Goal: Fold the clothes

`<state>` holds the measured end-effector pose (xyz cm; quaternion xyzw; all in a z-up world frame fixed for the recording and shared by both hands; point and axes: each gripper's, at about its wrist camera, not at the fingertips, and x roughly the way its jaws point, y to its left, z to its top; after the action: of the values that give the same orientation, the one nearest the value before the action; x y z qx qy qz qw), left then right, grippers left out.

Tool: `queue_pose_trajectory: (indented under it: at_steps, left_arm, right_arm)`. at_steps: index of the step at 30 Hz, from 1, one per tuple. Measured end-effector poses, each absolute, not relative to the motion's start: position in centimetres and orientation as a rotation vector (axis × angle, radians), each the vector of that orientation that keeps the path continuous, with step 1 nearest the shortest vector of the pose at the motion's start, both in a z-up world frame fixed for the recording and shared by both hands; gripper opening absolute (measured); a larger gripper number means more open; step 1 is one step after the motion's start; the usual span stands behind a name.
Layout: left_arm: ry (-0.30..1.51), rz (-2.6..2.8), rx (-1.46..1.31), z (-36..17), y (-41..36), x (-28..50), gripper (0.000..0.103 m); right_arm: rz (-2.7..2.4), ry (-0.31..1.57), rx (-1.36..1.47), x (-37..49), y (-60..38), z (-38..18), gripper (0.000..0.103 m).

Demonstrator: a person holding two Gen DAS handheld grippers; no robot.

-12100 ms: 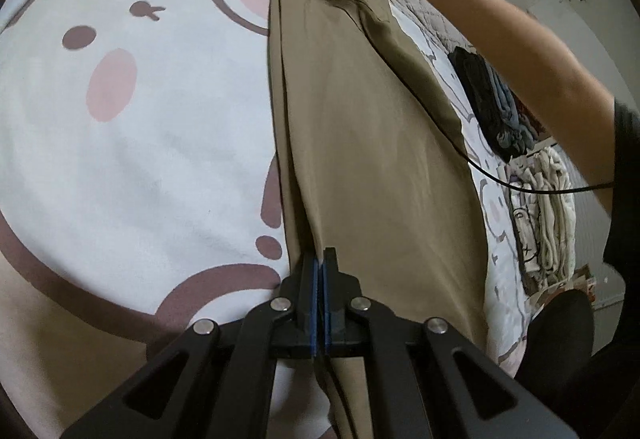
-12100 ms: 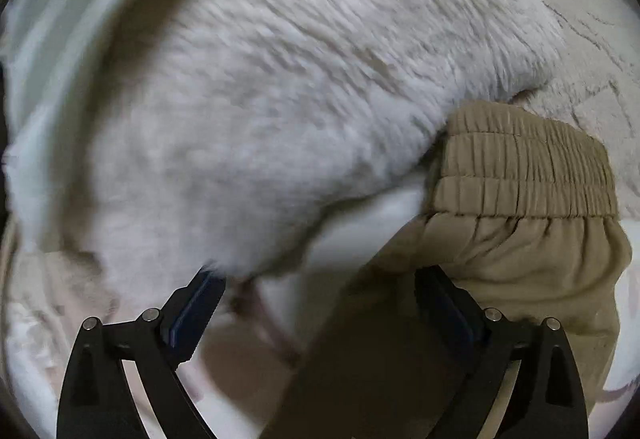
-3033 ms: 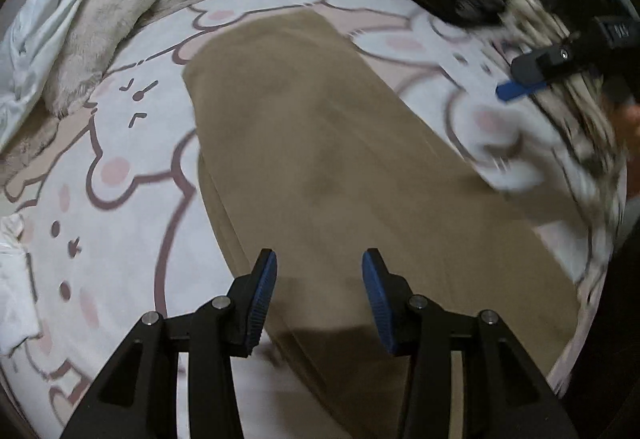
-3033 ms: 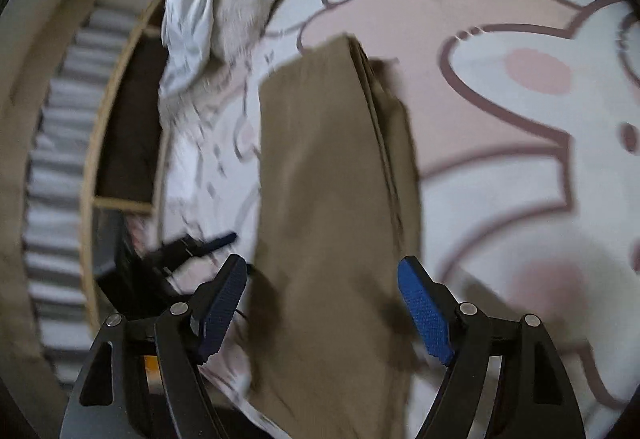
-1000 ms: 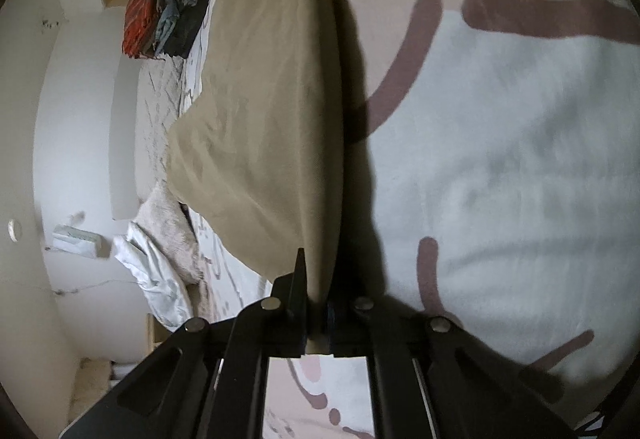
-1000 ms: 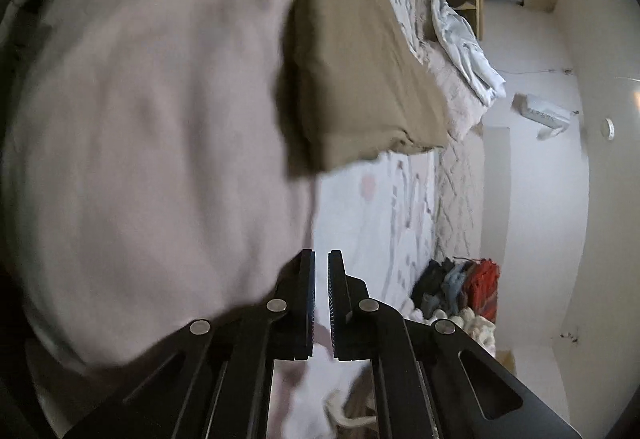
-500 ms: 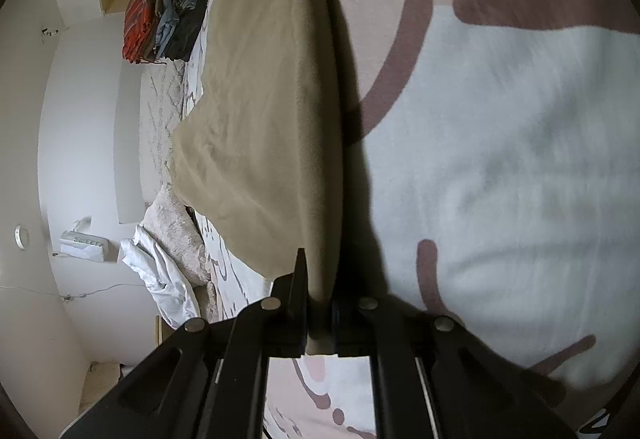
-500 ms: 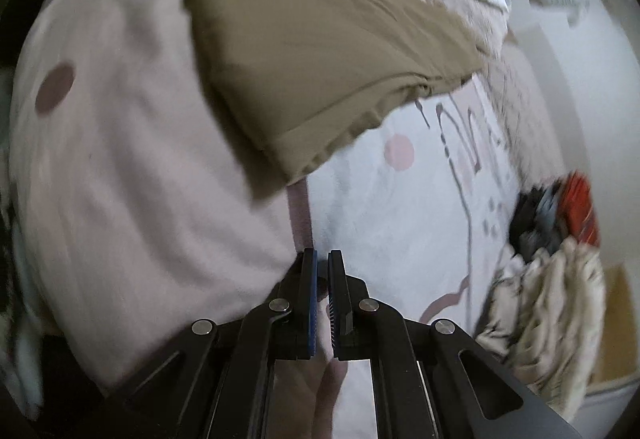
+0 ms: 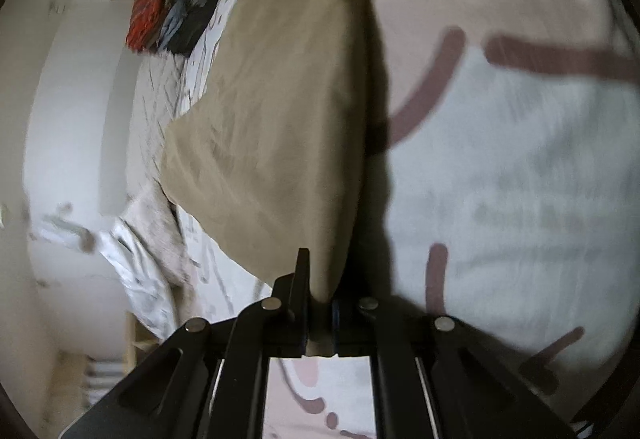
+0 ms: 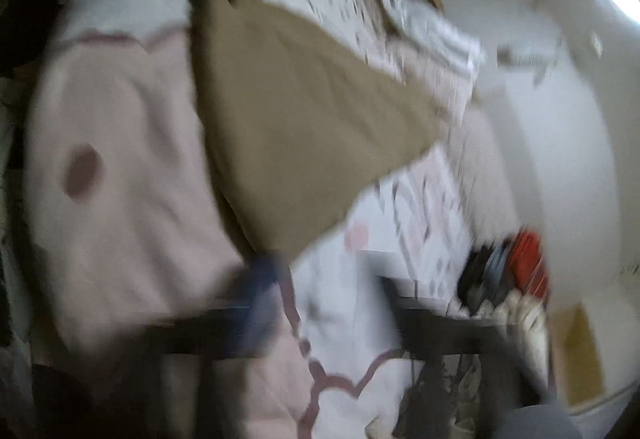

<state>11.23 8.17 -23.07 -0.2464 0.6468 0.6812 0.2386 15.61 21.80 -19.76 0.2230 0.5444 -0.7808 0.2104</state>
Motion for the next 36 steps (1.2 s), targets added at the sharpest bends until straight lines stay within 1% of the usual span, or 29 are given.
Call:
queue_pose_trajectory:
  at_steps: [5,10,12,14,16,18,20,21,22,23,27,29,31,36]
  left_arm:
    - [1.493,1.969,-0.843,-20.5,8.4,9.6,0.008]
    - [1.198,2.054,-0.993,-18.0,7.7,7.7,0.007]
    - [1.106,2.078,-1.031,-17.4,7.5,7.2,0.007]
    - [1.042,2.093,-1.054,-16.9,7.3,6.7,0.007]
    - [1.008,2.099,-1.065,-16.7,7.2,6.5,0.007]
    - [0.987,2.099,-1.075,-16.6,7.0,6.4,0.007]
    - [0.981,2.098,-1.079,-16.7,7.0,6.3,0.007]
    - [0.983,2.098,-1.079,-16.7,7.0,6.3,0.007]
    - [0.987,2.098,-1.078,-16.6,6.8,6.2,0.007]
    - [0.992,2.099,-1.076,-16.6,6.8,6.3,0.007]
    - [1.068,2.087,-1.039,-17.2,6.8,6.7,0.007]
    - [1.154,2.075,-0.994,-17.8,7.0,7.3,0.007]
    - [1.245,2.063,-0.942,-18.5,7.3,8.0,0.007]
    - [1.512,2.028,-0.797,-20.8,7.9,9.6,0.007]
  right_arm:
    - [-2.066,1.594,0.495,17.6,16.7,-20.9,0.093]
    - [-2.085,1.652,0.38,16.3,12.3,-22.8,0.091]
    - [-2.103,1.665,0.348,15.7,10.9,-23.2,0.09]
    - [-2.116,1.668,0.335,14.7,10.4,-23.6,0.085]
    - [-2.133,1.67,0.356,14.2,10.5,-23.6,0.083]
    - [-2.15,1.685,0.381,13.5,10.6,-23.8,0.074]
    - [-2.164,1.763,0.404,12.8,11.1,-24.4,0.05]
    - [-2.161,1.804,0.424,12.4,11.7,-24.9,0.045]
    - [-2.156,1.846,0.447,12.0,12.3,-25.4,0.038]
    - [-2.153,1.861,0.464,11.8,12.9,-25.7,0.035]
    - [-2.095,1.954,0.424,12.8,15.6,-26.4,0.033]
    - [-2.046,2.005,0.414,13.3,16.8,-27.1,0.023]
    - [-2.0,2.047,0.404,13.7,18.0,-27.9,0.021]
    - [-1.982,2.064,0.418,13.3,18.7,-28.4,0.02]
